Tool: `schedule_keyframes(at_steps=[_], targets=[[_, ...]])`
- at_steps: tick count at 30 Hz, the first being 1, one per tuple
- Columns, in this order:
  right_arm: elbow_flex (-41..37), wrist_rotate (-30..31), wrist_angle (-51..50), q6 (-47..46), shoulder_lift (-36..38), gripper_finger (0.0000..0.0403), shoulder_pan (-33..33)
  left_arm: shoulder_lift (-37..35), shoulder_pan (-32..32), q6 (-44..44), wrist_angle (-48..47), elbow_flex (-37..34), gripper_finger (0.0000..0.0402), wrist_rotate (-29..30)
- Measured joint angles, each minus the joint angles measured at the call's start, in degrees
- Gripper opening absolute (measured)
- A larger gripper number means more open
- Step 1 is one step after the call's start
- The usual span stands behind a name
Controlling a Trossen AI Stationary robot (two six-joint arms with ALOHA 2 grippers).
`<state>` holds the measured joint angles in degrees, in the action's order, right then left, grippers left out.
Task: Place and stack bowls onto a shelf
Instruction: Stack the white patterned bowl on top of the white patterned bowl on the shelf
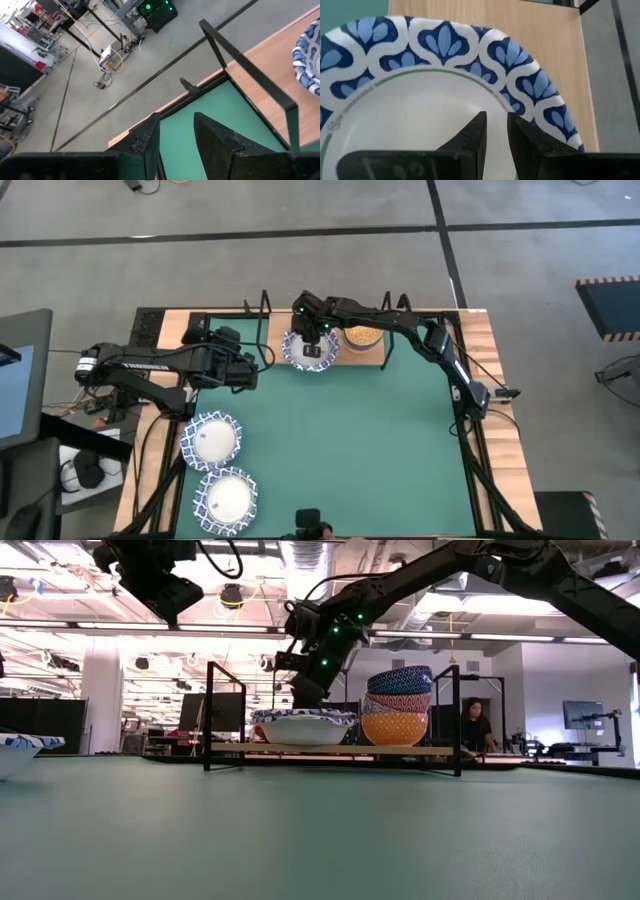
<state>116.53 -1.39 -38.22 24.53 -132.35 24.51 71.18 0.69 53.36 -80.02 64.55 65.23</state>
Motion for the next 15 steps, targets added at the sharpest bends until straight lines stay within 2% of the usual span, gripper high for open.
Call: schedule_keyframes(at_steps=[10, 15], targets=[[0.0, 0.1, 0.6, 1.4, 0.0, 0.0101, 1.2, -0.9, 0.0, -1.6, -0.1, 0.0, 0.011, -0.3], [0.0, 0.1, 6.5, 2.9, 0.0, 0.0101, 2.6, -1.1, 0.0, -1.6, -0.1, 0.0, 0.011, -1.3]])
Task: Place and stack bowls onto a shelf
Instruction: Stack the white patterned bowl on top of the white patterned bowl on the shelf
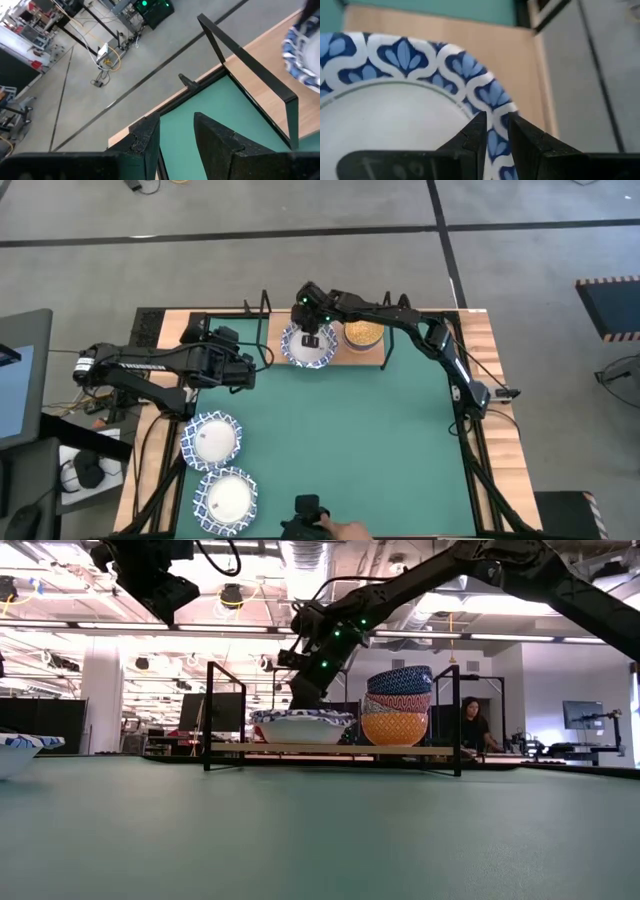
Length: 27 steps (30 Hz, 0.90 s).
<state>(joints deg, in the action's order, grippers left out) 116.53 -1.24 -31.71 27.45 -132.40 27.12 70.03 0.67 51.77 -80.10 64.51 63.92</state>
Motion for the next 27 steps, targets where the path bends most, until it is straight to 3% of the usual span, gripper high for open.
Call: schedule_keyframes(at_steps=[5, 12, 20, 27], targets=[[0.0, 0.2, 5.2, -1.1, 0.0, 0.0101, 1.7, 0.0, 0.0, 0.0, 0.0, 0.0, 0.011, -0.9], [0.0, 1.4, 3.5, -4.9, 0.0, 0.0101, 2.5, 0.0, 0.0, 0.0, -1.6, 0.0, 0.011, -1.8], [0.0, -6.5, 4.4, -11.1, 6.9, 0.0101, -0.2, 0.0, -2.7, 0.9, -3.1, -0.7, 0.011, -7.8], [-1.1, -16.8, 3.9, -14.0, 11.9, 0.0101, -0.7, -0.4, -11.5, 11.0, -3.6, -5.5, 0.0109, -11.6]])
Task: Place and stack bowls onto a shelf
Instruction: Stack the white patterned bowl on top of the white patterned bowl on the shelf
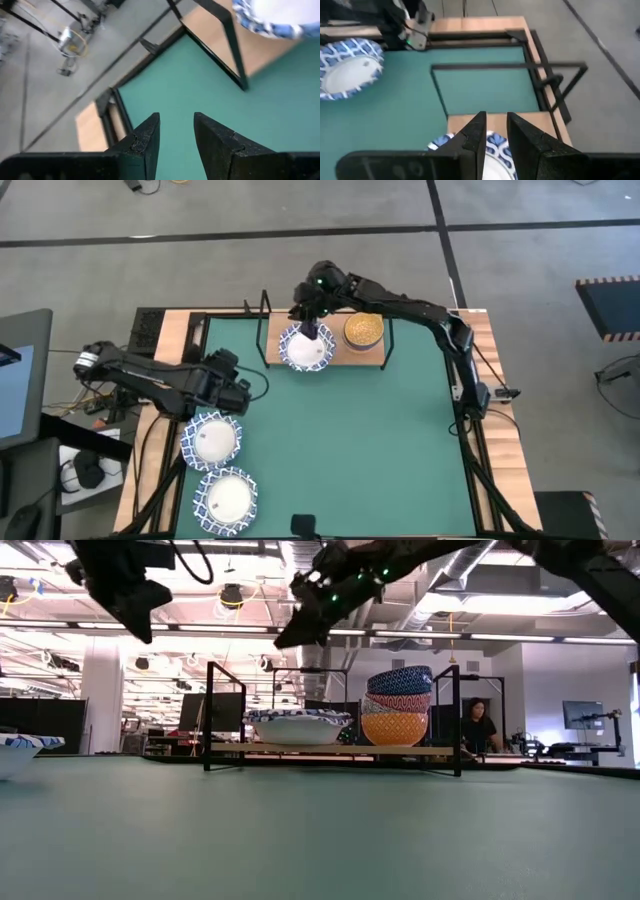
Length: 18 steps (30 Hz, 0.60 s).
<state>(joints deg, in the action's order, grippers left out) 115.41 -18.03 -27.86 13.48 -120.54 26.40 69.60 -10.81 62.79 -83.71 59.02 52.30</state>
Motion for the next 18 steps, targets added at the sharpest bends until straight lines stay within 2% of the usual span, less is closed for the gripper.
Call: schedule_keyframes(at_steps=[5, 8, 14, 18], targets=[[-6.6, 1.2, 4.4, 0.8, 5.3, 0.0101, -0.7, 0.0, -5.9, 5.5, -0.4, -1.0, 0.0109, -2.6], [-12.5, 2.7, 8.7, 1.4, 11.3, 0.0101, -1.4, 0.0, -8.4, 7.8, -0.1, -1.0, 0.0109, -2.7], [-33.4, 1.7, 25.7, -2.1, 23.8, 0.0101, -4.7, 0.0, -12.4, 10.5, 7.9, -5.4, 0.0109, -2.8], [-46.6, -1.1, 38.6, -7.6, 29.5, 0.0102, -7.3, 0.0, -14.1, 8.3, 15.8, -10.9, 0.0109, -6.3]])
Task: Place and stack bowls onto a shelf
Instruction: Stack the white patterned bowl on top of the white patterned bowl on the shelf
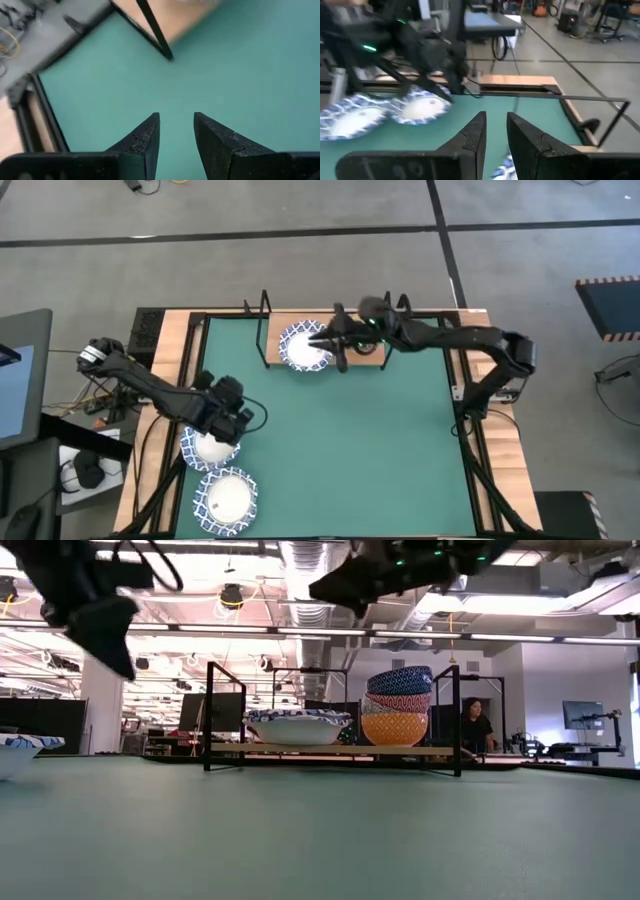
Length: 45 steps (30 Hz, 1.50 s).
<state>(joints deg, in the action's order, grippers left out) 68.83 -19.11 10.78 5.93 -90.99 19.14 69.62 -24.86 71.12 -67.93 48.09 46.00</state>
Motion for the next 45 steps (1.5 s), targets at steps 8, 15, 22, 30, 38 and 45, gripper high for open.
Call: schedule_keyframes(at_steps=[8, 15, 22, 30, 38, 45], targets=[[-10.2, -0.2, 2.3, -5.3, 4.5, 0.0103, -7.6, 0.0, 3.1, -16.5, 4.6, -4.4, 0.0107, -19.4], [-11.3, 5.7, 8.3, -5.4, 7.4, 0.0103, -16.3, 0.0, 3.7, -33.2, 8.7, -4.5, 0.0076, -27.4], [-11.3, 14.2, 0.6, -2.6, 13.3, 0.0103, -21.5, 0.0, 3.7, -40.1, 7.3, -4.5, 0.0038, -28.8], [-11.3, 16.7, -6.9, -2.5, 14.0, 0.0103, -20.8, 0.0, 6.3, -45.0, 6.2, -4.5, 0.004, -35.1], [-11.4, 16.5, -7.8, -4.3, 12.9, 0.0103, -19.7, 0.0, 11.3, -46.6, 5.1, -4.5, 0.0129, -39.5], [-11.3, 16.1, -7.5, -4.4, 12.9, 0.0103, -20.3, 0.0, 14.4, -50.5, 5.0, -9.3, 0.0193, -43.0]])
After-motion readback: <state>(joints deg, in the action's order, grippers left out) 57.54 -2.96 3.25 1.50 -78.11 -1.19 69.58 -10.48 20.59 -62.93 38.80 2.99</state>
